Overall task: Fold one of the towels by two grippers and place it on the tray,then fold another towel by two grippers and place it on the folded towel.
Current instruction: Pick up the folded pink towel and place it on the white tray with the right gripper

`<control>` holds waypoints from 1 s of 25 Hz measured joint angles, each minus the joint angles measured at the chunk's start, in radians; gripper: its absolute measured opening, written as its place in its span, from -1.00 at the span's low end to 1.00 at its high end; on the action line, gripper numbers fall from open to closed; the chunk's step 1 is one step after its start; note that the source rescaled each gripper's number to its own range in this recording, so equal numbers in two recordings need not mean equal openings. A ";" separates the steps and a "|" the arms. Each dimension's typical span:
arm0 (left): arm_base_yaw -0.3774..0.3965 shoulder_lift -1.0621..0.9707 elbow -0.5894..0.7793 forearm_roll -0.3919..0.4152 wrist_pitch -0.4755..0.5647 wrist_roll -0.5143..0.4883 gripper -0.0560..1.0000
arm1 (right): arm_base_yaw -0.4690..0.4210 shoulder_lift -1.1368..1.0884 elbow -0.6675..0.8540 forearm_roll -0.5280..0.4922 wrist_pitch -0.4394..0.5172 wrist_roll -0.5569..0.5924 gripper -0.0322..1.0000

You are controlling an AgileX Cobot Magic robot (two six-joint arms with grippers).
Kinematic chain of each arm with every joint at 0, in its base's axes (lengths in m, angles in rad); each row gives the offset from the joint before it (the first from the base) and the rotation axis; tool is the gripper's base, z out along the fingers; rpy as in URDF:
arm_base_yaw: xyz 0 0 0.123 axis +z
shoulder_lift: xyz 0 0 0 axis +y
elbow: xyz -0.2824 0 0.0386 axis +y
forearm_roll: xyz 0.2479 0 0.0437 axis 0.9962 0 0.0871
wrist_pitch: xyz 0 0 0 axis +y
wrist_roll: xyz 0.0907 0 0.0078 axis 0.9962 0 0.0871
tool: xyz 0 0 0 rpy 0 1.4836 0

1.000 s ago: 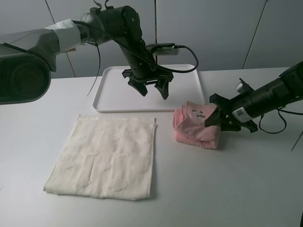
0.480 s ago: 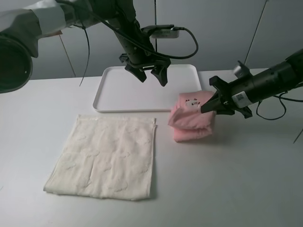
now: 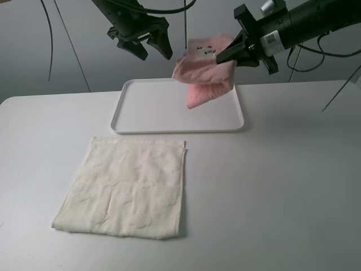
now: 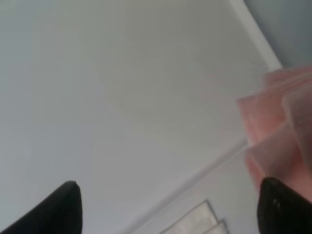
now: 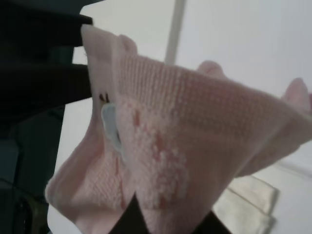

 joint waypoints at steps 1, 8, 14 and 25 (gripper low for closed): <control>0.009 -0.002 0.009 -0.005 -0.001 0.007 0.90 | 0.016 0.024 -0.040 0.000 0.013 0.013 -0.77; 0.060 -0.001 0.047 -0.009 0.001 0.020 0.90 | 0.079 0.282 -0.326 0.055 0.045 0.061 -0.77; 0.108 -0.001 0.049 -0.018 0.001 0.022 0.90 | 0.079 0.478 -0.507 0.134 0.041 0.048 -0.77; 0.132 -0.001 0.049 -0.028 0.001 0.022 0.90 | 0.079 0.651 -0.582 0.049 -0.150 0.025 -0.77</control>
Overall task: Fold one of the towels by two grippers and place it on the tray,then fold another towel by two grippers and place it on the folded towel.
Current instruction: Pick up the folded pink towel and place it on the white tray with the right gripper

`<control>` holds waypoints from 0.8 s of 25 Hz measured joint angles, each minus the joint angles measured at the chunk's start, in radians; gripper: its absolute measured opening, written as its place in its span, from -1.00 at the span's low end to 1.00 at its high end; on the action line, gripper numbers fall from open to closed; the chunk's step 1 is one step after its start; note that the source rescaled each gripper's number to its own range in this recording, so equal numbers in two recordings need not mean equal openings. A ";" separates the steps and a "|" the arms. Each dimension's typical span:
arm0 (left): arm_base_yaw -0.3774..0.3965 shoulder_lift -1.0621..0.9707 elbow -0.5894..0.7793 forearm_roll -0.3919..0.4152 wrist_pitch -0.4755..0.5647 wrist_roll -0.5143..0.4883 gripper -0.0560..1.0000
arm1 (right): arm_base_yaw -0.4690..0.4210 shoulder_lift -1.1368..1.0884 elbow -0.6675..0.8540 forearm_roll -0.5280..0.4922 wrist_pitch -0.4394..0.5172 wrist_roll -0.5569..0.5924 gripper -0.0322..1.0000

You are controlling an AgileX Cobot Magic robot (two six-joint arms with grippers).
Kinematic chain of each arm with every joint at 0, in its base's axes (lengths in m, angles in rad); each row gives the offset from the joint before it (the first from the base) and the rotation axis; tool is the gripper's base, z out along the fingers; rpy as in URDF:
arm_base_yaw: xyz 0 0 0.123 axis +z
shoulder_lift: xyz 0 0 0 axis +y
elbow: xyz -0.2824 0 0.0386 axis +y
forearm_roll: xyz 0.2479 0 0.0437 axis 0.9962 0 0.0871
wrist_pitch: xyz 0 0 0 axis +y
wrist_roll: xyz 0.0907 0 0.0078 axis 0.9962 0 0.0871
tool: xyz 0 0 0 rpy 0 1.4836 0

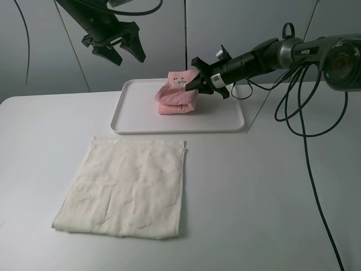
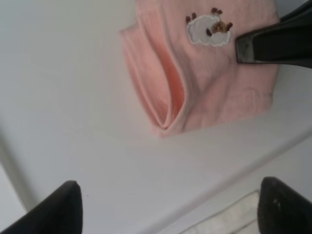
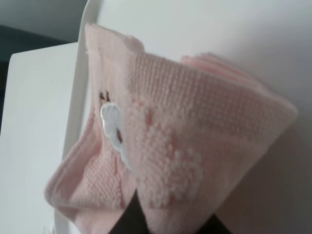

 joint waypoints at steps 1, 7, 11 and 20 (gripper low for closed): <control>0.000 0.000 0.000 -0.002 0.000 0.000 0.90 | 0.000 0.000 0.000 -0.002 -0.006 0.000 -0.77; 0.000 0.000 0.004 -0.002 0.000 0.000 0.90 | 0.000 0.000 -0.001 -0.022 -0.003 -0.006 -0.19; 0.000 0.000 0.004 -0.002 0.000 0.000 0.90 | 0.000 -0.015 -0.001 -0.026 0.013 -0.025 0.90; 0.002 -0.023 0.032 0.061 -0.002 0.002 0.90 | -0.094 -0.224 -0.004 -0.363 0.046 0.022 1.00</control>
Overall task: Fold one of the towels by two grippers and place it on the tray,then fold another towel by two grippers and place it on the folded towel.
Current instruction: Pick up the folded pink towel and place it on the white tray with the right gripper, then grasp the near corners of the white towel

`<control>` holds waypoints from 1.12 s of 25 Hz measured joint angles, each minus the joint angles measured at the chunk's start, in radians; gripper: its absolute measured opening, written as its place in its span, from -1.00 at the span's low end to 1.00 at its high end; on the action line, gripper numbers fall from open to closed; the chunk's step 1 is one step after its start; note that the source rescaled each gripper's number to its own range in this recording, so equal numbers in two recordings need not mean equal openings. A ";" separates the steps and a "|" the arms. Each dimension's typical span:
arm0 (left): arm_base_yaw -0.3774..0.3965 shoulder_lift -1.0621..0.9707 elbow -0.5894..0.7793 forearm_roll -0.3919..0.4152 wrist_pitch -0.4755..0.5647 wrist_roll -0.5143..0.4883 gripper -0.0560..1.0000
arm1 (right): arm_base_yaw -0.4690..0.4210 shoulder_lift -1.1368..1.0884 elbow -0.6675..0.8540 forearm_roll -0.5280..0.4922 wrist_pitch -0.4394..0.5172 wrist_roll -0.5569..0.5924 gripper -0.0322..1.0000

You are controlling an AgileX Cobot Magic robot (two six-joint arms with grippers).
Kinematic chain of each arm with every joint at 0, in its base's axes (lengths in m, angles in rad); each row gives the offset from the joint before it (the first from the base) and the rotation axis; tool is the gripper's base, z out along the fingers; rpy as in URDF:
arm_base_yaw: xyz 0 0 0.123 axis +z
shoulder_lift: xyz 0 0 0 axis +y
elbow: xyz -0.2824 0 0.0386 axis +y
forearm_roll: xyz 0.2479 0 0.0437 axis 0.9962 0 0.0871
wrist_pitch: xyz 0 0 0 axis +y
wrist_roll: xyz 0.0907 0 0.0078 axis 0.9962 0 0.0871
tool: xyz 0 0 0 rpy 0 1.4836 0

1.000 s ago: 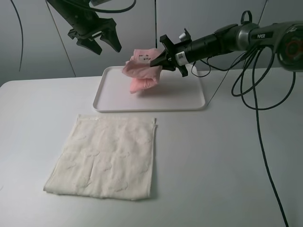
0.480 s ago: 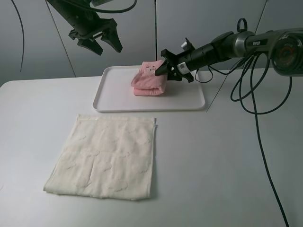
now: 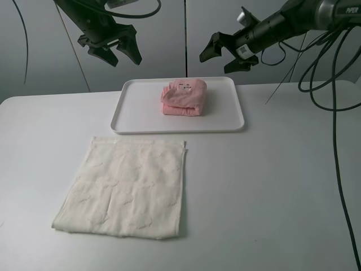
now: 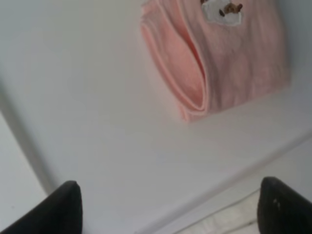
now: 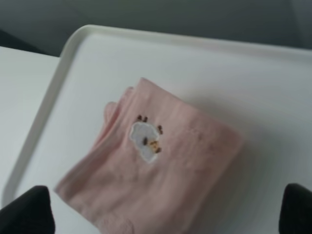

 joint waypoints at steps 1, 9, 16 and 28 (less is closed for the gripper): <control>0.000 -0.004 0.000 0.012 0.000 0.000 0.90 | -0.008 -0.025 0.000 -0.046 0.014 0.010 1.00; 0.000 -0.119 0.175 0.035 -0.006 0.178 0.90 | 0.007 -0.191 0.077 -0.256 0.247 0.051 1.00; 0.000 -0.319 0.555 0.117 -0.004 0.421 0.90 | 0.143 -0.429 0.437 -0.361 0.154 -0.017 1.00; -0.076 -0.545 1.071 0.249 -0.063 0.695 0.90 | 0.552 -0.559 0.682 -0.496 0.175 -0.285 1.00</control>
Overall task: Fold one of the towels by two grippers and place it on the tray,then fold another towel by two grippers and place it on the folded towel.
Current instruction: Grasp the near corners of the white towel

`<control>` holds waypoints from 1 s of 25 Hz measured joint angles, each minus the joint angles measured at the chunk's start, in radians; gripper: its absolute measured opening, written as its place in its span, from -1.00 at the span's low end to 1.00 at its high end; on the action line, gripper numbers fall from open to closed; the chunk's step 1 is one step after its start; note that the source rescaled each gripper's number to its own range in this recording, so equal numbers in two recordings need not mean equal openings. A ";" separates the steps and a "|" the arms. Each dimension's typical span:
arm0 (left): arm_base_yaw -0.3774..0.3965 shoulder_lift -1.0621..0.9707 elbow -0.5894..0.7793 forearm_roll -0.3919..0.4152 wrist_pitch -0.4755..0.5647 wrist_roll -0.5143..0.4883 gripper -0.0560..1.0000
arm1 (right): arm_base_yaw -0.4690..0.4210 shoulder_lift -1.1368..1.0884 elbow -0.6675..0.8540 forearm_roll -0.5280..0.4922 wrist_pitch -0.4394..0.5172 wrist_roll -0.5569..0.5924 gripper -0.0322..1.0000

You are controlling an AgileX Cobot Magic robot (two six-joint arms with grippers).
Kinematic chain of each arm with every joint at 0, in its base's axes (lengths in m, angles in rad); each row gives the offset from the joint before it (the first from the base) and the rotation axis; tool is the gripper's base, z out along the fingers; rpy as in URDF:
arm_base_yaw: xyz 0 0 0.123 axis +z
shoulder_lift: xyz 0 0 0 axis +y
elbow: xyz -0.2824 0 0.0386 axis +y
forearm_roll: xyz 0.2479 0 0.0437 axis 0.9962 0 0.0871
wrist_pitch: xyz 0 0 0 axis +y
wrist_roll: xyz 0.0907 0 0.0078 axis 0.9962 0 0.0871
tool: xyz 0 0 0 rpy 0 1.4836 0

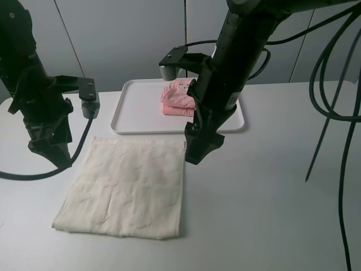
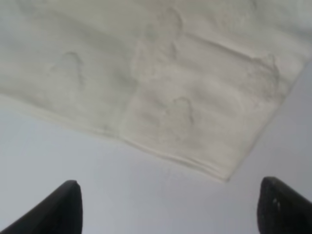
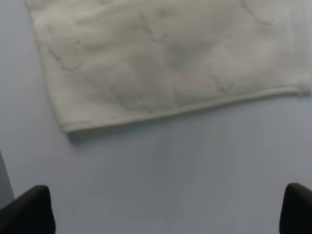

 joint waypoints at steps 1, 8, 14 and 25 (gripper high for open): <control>-0.014 -0.002 0.038 0.009 -0.020 0.001 0.90 | 0.013 0.000 0.007 -0.002 -0.002 -0.007 1.00; -0.050 -0.004 0.292 0.035 -0.269 0.008 0.90 | 0.158 0.014 0.019 -0.043 -0.038 -0.007 1.00; -0.052 -0.004 0.414 0.073 -0.399 0.032 0.90 | 0.312 0.084 0.020 -0.119 -0.092 -0.003 1.00; -0.052 -0.004 0.502 0.097 -0.591 0.048 0.90 | 0.379 0.200 0.020 -0.155 -0.147 0.042 1.00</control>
